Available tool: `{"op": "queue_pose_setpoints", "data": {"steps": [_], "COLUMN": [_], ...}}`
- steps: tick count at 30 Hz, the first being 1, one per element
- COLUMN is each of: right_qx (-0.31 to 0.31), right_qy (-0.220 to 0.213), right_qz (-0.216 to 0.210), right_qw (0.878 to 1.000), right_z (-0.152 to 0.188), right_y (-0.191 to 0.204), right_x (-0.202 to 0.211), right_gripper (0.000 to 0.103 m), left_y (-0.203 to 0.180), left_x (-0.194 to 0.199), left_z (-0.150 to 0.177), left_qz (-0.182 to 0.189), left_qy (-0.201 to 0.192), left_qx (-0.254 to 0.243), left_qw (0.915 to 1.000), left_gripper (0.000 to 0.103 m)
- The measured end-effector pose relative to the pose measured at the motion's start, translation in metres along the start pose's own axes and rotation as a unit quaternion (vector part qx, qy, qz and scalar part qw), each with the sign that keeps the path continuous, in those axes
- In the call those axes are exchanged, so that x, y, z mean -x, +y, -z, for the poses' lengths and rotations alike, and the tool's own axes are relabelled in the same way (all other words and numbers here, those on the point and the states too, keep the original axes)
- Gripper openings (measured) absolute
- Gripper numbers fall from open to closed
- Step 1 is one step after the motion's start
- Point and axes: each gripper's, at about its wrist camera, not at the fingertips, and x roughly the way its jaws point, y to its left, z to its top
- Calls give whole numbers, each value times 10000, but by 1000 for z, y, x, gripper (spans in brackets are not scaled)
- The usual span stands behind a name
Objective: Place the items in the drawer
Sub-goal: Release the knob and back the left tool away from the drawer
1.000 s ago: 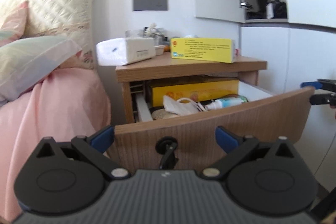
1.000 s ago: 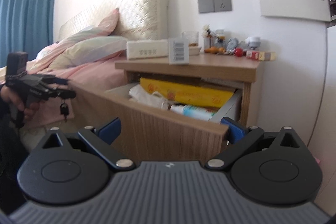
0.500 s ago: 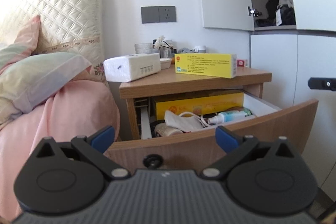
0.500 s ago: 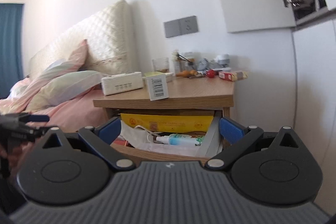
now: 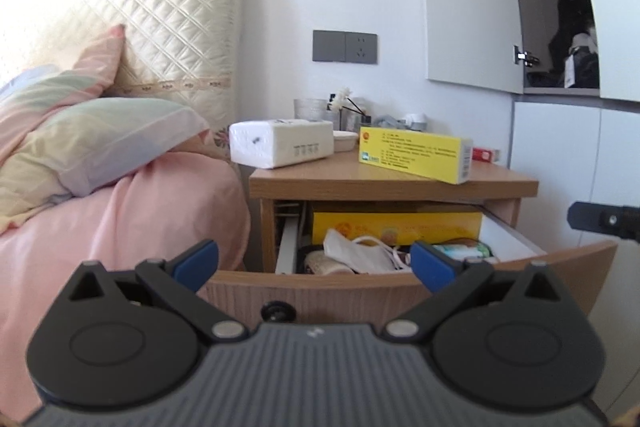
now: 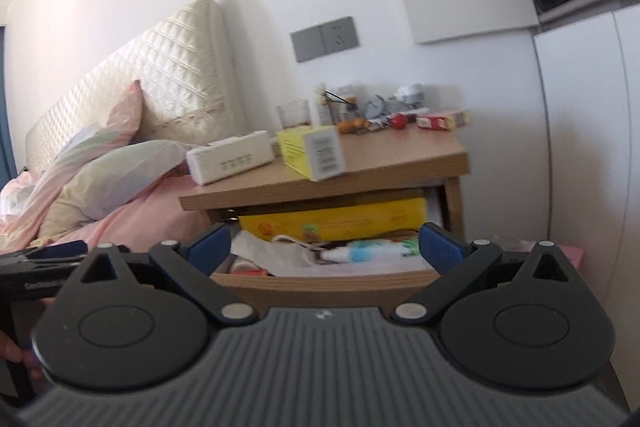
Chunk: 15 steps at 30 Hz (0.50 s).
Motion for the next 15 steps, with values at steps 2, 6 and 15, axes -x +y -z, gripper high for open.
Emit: {"op": "queue_pose_setpoints", "data": {"steps": [2, 6, 15], "right_qx": [170, 362, 658], "right_qy": [-66, -122, -462], "right_qz": [23, 167, 348], "right_qw": [9998, 9991, 9962], "right_z": [3, 11, 18], "right_y": [11, 28, 44], "right_x": [0, 0, -2], "right_gripper": [102, 102, 103], "left_y": [-2, -3, 5], "left_x": [0, -3, -10], "left_z": [2, 4, 10], "left_qz": [-114, -251, -69], "left_qy": [-19, -17, 88], "left_qx": [-22, -18, 216], "left_qw": [9999, 9997, 9997], "left_gripper": [103, 103, 103]}}
